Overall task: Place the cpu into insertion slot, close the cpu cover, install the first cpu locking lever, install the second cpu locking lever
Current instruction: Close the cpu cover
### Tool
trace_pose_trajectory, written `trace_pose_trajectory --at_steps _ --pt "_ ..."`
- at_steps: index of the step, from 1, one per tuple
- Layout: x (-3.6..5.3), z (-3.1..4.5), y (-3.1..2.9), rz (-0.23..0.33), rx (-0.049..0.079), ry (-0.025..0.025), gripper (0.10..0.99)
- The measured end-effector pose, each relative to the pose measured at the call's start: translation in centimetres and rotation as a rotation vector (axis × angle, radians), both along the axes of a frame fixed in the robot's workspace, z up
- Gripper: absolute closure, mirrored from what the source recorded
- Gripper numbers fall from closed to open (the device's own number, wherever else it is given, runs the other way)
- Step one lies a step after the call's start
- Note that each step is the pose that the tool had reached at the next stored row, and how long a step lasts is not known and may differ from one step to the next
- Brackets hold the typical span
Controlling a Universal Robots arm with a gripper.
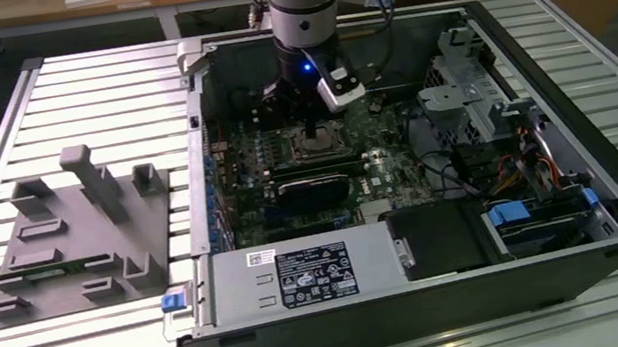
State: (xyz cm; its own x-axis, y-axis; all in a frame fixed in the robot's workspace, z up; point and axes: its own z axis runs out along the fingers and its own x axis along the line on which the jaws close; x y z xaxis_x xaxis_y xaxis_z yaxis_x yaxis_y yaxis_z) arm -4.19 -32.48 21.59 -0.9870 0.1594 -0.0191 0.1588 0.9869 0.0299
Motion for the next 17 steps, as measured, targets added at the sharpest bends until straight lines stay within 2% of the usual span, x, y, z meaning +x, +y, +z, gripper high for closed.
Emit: trace_pose_trajectory --at_steps 6,10,17 --pt "1.03 0.0 0.0 0.0 0.0 0.0006 0.98" --pt "1.13 0.02 0.0 0.0 0.0 0.0008 0.98" --pt "1.13 1.09 0.0 0.0 0.0 0.0008 0.98"
